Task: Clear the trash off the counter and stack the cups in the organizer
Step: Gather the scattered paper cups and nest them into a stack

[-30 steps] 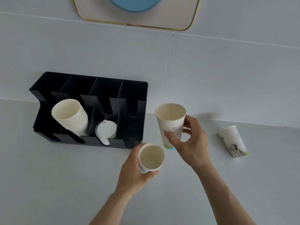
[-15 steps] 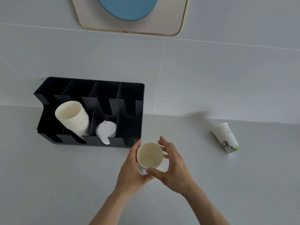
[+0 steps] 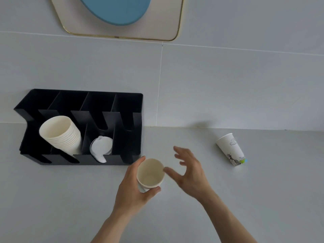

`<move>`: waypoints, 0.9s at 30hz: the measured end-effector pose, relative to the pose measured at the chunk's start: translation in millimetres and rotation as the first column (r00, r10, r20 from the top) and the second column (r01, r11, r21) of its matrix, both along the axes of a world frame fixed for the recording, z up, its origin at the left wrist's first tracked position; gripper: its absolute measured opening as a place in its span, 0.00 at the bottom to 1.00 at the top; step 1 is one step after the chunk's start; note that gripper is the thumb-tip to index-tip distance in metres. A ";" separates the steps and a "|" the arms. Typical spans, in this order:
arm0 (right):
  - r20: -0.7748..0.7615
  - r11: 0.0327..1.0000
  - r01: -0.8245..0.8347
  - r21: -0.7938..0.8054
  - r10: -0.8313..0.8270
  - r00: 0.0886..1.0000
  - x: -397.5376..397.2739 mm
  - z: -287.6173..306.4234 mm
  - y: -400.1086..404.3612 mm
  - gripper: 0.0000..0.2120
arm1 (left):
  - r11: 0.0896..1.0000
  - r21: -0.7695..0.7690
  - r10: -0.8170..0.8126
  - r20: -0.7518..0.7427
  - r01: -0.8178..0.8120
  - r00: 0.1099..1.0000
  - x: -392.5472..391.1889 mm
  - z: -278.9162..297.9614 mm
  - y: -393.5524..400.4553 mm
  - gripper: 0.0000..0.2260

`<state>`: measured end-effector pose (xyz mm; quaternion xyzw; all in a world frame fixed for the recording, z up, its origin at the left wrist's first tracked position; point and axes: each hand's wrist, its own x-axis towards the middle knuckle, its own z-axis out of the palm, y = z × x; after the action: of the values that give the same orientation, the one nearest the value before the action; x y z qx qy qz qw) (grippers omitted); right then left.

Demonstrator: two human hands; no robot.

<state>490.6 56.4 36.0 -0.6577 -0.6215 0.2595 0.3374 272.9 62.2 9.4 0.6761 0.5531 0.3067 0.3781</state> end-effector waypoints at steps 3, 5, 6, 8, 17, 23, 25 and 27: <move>0.095 0.954 0.297 0.046 -0.300 0.949 55.4 -13.4 16.7 0.32 | 1.000 0.000 0.005 0.019 -0.005 1.000 0.1 -3.5 -0.6 0.44; 0.233 0.897 0.442 0.035 -0.437 0.869 94.5 -19.0 27.6 0.30 | 1.000 -0.008 0.011 0.033 -0.011 0.999 0.8 -4.6 -0.9 0.45; 0.296 0.872 0.489 0.010 -0.469 0.832 111.6 -20.6 32.6 0.31 | 1.000 -0.011 0.016 0.040 -0.016 0.999 1.6 -4.7 -1.0 0.45; 0.407 0.834 0.548 -0.068 -0.478 0.779 141.2 -24.2 42.1 0.33 | 1.000 -0.015 0.024 0.047 -0.023 0.999 4.5 -4.8 -0.5 0.44; 0.500 0.687 0.661 -0.303 -0.476 0.724 191.2 -51.4 56.5 0.37 | 1.000 -0.018 0.006 0.061 -0.005 0.998 13.1 -6.7 6.8 0.44; 0.492 0.718 0.617 -0.322 -0.430 0.757 172.0 -56.1 55.9 0.37 | 1.000 -0.026 0.004 0.057 -0.002 0.998 16.2 -7.4 7.1 0.44; 0.448 0.731 0.589 -0.345 -0.423 0.787 157.3 -54.0 53.7 0.36 | 1.000 -0.030 0.006 0.051 -0.005 0.999 15.8 -6.0 7.4 0.44; 0.352 0.757 0.553 -0.348 -0.442 0.825 137.6 -45.3 52.2 0.37 | 1.000 -0.030 0.007 0.040 -0.006 0.999 15.7 -3.8 7.7 0.45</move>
<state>628.2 108.6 -9.3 -0.8851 -0.3854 0.2073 0.1583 288.6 69.9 5.6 0.6623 0.5521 0.3129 0.3983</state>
